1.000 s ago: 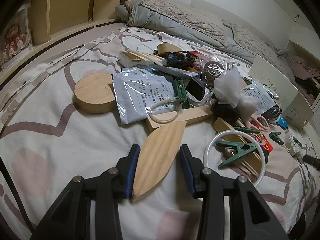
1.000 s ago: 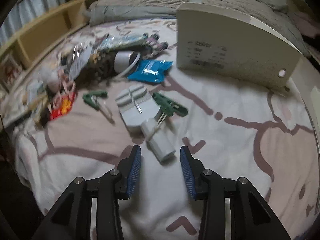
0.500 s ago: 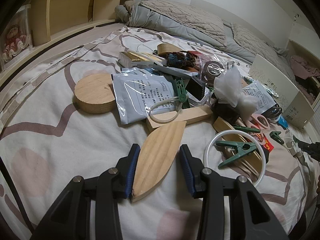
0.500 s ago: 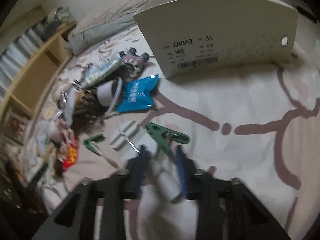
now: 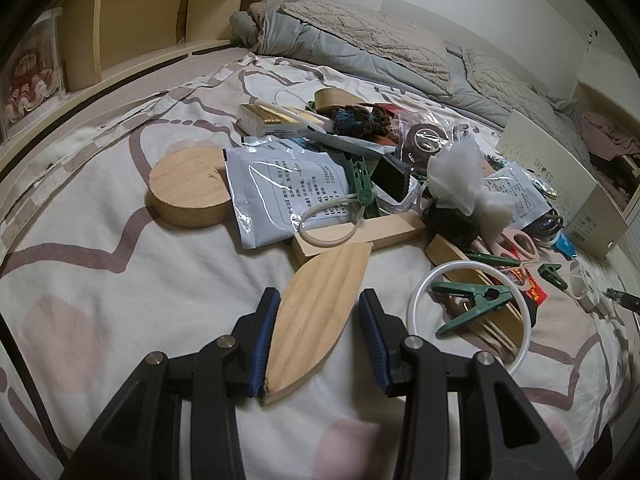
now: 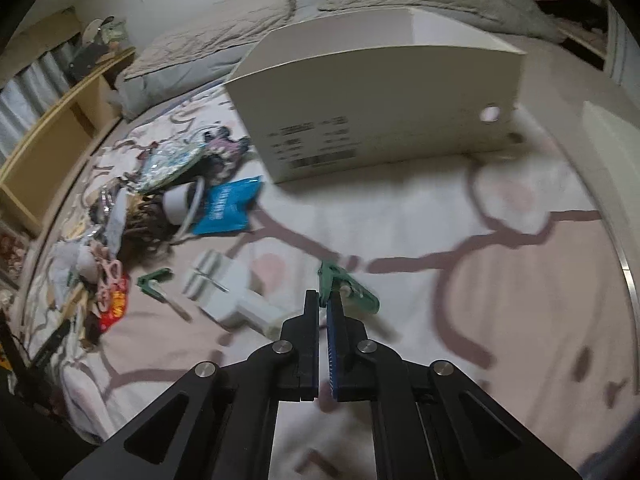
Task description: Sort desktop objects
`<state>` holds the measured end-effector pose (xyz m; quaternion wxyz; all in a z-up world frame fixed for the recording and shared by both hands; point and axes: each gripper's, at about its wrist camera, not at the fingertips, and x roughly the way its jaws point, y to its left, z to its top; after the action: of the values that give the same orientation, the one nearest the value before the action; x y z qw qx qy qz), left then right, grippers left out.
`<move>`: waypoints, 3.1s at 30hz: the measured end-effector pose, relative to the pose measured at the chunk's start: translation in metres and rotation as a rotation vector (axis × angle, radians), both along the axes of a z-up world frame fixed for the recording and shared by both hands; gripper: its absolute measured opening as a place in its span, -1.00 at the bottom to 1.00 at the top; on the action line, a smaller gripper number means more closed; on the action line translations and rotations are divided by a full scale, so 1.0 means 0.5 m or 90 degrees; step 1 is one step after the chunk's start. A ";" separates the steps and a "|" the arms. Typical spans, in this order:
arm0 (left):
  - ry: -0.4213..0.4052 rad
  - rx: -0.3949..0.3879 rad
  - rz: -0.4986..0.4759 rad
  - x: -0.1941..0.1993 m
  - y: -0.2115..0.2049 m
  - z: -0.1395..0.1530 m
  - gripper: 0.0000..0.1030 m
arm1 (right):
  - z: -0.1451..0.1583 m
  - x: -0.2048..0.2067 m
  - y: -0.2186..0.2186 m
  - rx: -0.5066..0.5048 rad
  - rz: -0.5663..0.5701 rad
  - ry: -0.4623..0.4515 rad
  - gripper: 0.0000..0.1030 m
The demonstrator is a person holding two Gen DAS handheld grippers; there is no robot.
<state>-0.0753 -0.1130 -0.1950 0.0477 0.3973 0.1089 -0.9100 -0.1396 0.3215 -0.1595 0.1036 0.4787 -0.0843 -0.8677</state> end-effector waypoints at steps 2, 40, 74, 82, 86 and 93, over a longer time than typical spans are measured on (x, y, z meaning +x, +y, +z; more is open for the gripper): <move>0.001 -0.001 0.000 0.000 0.000 0.002 -0.21 | 0.001 0.003 0.020 0.029 -0.016 0.007 -0.92; -0.008 0.000 -0.027 0.000 0.002 0.011 -0.35 | -0.037 0.017 -0.155 0.053 0.167 -0.021 -0.91; -0.002 -0.003 -0.026 0.012 0.005 0.008 -0.35 | -0.058 0.001 -0.191 0.025 0.036 0.006 0.19; -0.001 -0.003 -0.025 0.012 0.003 0.007 -0.35 | -0.059 0.024 -0.154 0.033 0.054 0.013 0.09; 0.000 -0.005 -0.024 0.008 0.005 0.008 -0.35 | -0.058 0.020 -0.158 0.032 0.051 0.016 0.10; 0.000 -0.005 -0.024 0.009 0.005 0.007 -0.35 | -0.064 -0.006 -0.189 0.056 0.025 0.017 0.40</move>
<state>-0.0709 -0.1105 -0.1915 0.0321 0.3989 0.0979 -0.9112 -0.1424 0.2267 -0.1915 0.1002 0.4730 -0.0355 -0.8746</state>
